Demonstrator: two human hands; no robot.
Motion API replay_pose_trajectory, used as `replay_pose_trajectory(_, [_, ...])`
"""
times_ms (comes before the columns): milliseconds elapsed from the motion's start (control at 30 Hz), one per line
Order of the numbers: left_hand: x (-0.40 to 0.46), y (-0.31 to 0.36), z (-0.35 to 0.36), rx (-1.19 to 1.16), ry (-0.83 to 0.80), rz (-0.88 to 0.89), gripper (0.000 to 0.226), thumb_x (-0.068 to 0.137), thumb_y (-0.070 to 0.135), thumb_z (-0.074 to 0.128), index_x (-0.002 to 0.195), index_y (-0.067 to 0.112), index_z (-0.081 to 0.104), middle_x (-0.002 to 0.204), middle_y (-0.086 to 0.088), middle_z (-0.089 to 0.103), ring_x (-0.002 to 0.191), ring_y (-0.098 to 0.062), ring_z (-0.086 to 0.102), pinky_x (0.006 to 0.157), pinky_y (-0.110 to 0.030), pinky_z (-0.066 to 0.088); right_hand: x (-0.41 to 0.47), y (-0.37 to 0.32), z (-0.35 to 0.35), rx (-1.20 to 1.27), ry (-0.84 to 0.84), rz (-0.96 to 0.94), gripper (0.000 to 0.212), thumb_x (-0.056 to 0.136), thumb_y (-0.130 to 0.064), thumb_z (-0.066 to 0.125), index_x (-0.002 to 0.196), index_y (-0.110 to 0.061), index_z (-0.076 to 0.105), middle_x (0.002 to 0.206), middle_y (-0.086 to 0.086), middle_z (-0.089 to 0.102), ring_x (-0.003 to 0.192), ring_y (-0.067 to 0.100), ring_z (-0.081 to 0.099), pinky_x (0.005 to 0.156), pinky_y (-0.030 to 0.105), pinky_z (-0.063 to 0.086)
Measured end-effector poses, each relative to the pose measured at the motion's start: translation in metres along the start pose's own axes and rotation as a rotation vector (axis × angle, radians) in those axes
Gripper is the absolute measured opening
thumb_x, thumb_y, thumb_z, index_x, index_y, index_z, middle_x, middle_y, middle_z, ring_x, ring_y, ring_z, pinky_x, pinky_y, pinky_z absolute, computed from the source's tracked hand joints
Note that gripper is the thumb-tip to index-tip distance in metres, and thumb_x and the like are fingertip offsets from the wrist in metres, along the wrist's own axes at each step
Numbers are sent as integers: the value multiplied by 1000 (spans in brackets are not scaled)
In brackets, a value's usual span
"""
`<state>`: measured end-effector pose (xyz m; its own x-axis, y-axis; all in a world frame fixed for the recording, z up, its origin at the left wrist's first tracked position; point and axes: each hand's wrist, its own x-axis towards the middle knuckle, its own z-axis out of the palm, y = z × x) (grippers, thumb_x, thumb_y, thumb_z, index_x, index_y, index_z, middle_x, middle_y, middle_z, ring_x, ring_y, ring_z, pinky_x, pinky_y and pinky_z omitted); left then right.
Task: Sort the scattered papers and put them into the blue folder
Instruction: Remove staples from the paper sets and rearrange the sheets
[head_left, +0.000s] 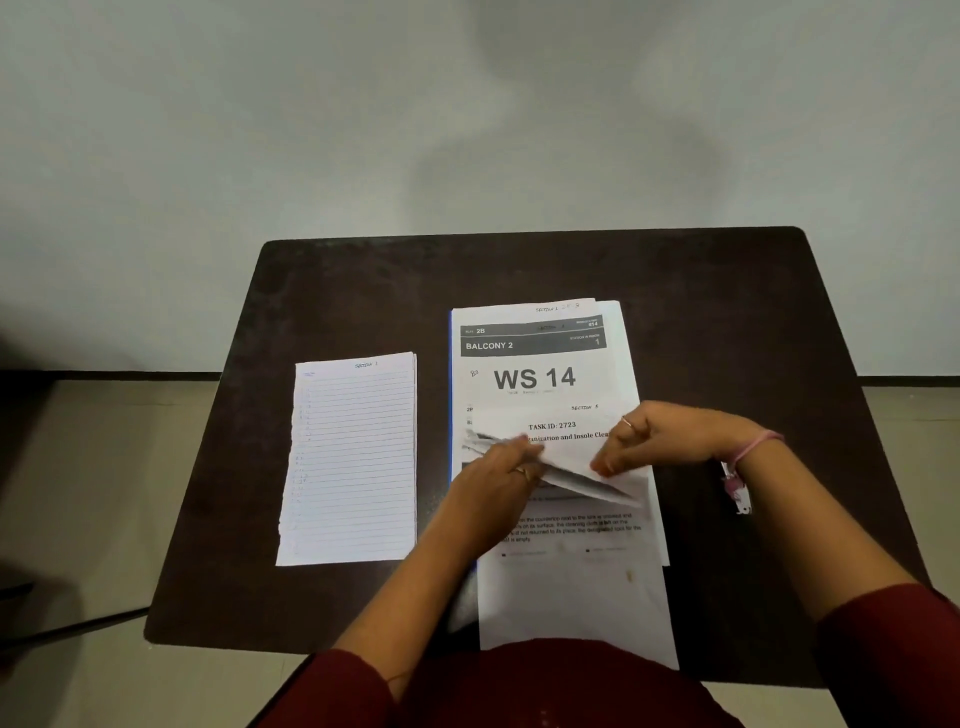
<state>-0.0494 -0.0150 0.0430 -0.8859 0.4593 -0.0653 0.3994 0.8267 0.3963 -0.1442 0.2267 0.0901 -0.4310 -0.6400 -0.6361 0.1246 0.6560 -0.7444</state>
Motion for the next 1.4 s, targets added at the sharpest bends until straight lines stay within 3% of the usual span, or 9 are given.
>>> replay_pose_trajectory(200, [1,-6,1,-31,-51,9,30,96,14,50,124,15,61,125,0,59,113,-20,55,90,-31,45,37,19,-14,-455,561,131,28,83,-31,70,110,-26,67,117,-6,64,110,16,57,97,33,43])
replay_pose_trajectory(267, [-1,-8,1,-61,-60,11,38,89,0,55,123,14,61,118,-5,63,104,-27,59,80,-34,49,46,22,-16,-516,577,229,29,84,-33,69,112,-28,64,112,-9,64,109,15,56,96,38,36])
replay_pose_trajectory(433, [7,0,-8,-8,-37,-86,32,99,17,48,131,21,55,119,-1,63,108,-22,57,86,-30,45,43,17,-16,-544,646,196,11,87,-28,65,96,-33,69,89,-13,70,98,11,58,90,35,31])
replay_pose_trajectory(567, [7,-5,-6,25,93,50,27,66,9,83,88,19,74,83,4,68,70,-21,63,52,-28,46,33,11,-10,-701,653,176,14,91,-34,59,98,-36,71,99,-15,70,103,11,56,93,35,32])
replay_pose_trajectory(733, [8,2,-10,-16,145,-5,21,85,25,55,84,16,74,123,-8,62,104,-27,62,70,-38,53,19,9,-1,-517,475,73,6,81,-31,70,82,-37,71,134,-10,53,123,11,48,105,40,35])
replay_pose_trajectory(900, [10,-1,-1,-75,90,26,29,92,22,48,91,6,72,127,-15,59,116,-33,57,93,-44,52,4,4,2,45,47,50,19,79,-31,74,86,-13,73,115,-10,68,111,3,59,101,28,44])
replay_pose_trajectory(1067, [8,-6,3,-120,59,-7,21,90,14,56,103,2,69,103,-8,65,94,-25,63,72,-40,59,28,17,-9,-226,548,34,21,84,-29,71,103,-22,69,111,-6,68,108,15,60,98,38,46])
replay_pose_trajectory(1300, [4,-3,1,-211,-12,-92,32,99,35,40,118,20,61,122,5,53,111,-9,47,83,-18,34,42,18,-17,-456,613,218,15,82,-34,70,97,-32,68,84,-15,67,96,10,57,82,31,23])
replay_pose_trajectory(1400, [6,1,0,-204,35,-71,28,97,13,49,124,17,58,115,-1,59,106,-15,51,82,-26,46,37,18,-13,-546,646,178,7,85,-37,68,91,-34,71,83,-17,70,94,6,57,83,31,23])
